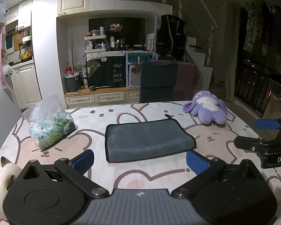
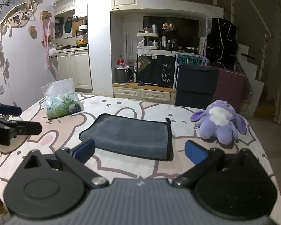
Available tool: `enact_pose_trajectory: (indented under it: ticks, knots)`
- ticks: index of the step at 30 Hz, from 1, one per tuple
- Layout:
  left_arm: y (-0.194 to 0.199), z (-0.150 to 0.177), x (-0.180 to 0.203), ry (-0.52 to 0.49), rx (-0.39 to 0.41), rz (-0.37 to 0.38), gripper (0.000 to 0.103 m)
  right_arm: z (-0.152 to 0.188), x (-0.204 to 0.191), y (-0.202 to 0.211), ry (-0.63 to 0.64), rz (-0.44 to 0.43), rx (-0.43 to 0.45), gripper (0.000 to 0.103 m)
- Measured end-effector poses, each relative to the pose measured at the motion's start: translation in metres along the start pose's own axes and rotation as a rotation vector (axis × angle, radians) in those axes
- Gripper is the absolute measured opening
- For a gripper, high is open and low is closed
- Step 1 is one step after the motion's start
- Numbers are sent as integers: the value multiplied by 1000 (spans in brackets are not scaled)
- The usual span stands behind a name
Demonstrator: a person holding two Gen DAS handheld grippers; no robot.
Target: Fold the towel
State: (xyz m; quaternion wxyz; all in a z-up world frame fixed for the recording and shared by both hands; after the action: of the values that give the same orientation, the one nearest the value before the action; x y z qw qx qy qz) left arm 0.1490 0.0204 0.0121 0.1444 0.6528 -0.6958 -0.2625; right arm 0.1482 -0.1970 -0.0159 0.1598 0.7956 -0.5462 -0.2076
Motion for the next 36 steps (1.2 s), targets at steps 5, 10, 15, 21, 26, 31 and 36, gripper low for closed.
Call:
enact_pose_trajectory:
  ticks: [5,10,15,21,26,31,36]
  knots:
    - [9,8,5,-14,-3,4,103,2,-2,8,15,-13,0,103]
    - [21,11,9,-28,23,4,103,7,-7,19,37,-27,1,103]
    - [37,11,15,-35,48,14,103,12,-10,33,44,-29,4,103]
    - [49,16,20,-43,44,4,103,15,-11,49,22,-48,5,103]
    - [56,24,22,-58,28,-22,103,22,-13,58,22,-52,3,103]
    - [64,33,22,-59,14,-36,103,27,-14,64,16,-51,-9,103]
    - [73,42,22,-51,15,-32,103,31,-12,70,-1,-38,-15,103]
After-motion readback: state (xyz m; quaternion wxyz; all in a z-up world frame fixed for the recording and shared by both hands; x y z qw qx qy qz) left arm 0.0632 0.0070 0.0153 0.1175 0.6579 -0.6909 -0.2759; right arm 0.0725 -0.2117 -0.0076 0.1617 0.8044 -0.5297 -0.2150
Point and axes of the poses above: each gripper's, at about its wrist camera, not at the fingertips, and y roughly against the way its jaws point, x to its right, z to its underside, the point moved 1 cm from there along -y, roughly the way its jaws point, and after that the axes turned 11 degrees about -y, right-handed, at the moved point
